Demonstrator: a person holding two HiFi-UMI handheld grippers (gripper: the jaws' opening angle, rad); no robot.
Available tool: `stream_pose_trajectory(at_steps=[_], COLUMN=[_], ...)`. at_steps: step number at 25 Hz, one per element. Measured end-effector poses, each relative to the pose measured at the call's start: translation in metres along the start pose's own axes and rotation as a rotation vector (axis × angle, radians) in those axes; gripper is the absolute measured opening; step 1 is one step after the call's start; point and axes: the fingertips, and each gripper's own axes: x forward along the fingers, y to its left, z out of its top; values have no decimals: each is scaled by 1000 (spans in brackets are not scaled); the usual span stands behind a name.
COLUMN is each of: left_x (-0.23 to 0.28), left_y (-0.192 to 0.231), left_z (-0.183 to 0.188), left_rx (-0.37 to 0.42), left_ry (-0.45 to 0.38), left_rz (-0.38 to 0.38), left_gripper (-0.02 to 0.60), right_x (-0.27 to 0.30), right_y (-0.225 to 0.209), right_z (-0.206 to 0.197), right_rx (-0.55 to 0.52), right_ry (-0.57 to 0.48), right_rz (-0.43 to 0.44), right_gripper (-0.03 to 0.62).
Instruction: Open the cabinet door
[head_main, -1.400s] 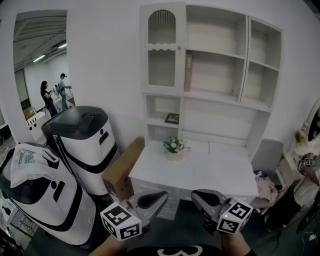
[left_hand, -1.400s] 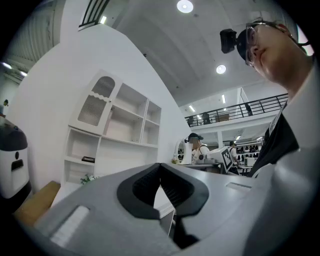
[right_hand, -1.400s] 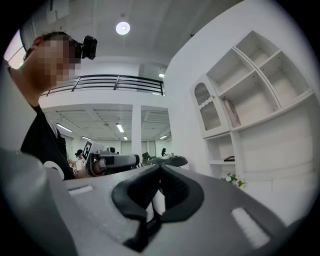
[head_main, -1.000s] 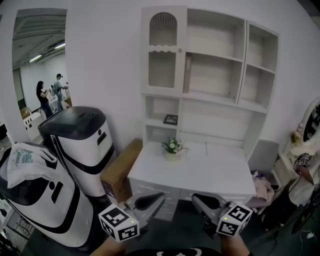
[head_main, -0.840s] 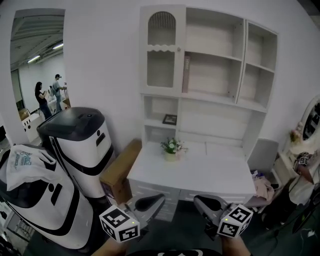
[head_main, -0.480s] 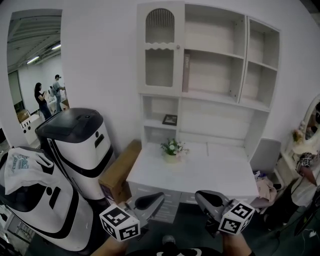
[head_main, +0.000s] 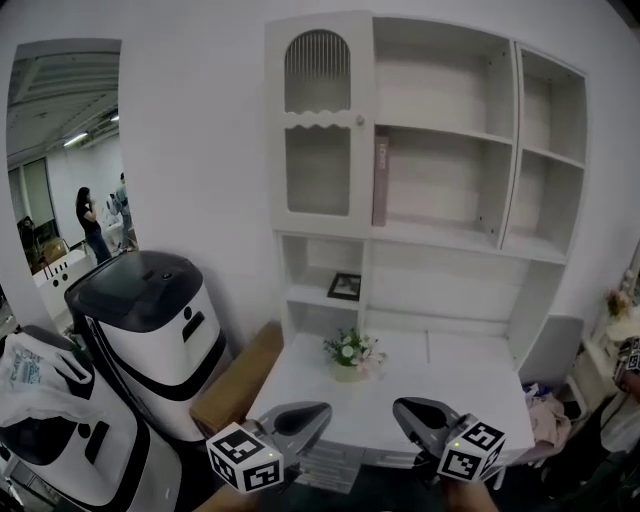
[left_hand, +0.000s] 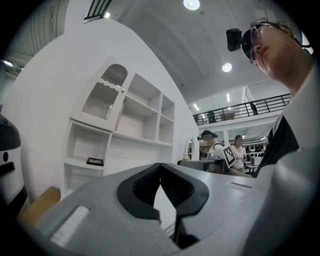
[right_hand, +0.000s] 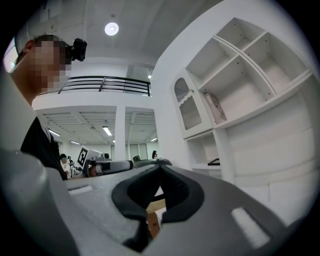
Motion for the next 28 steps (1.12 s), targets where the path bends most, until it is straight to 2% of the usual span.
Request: stream_pose_trajectory(at_steps=[6,11,18,24,28], left_x=[79,122,149,174,194], left_y=[67,105,137,168,185], left_z=[5,18,60,97,134], left_rx=[19,61,237,367,421], left_ry=[15,5,-65,-70,-103], left_rz=[-2,9,55,32,18], left_gripper=[11,11,11,11,12], right_x=[51,81,102,121,130], right_y=[-87,-132,-156,-171,-179], right_z=[16,36,59,82,108], right_rx=[-6,-27,-115,-163,-197], right_ry=[-7,-25,-28,-38,-60], right_rz=[-2,3,-2,-31,-53], right_gripper=[0,0,0,0,0])
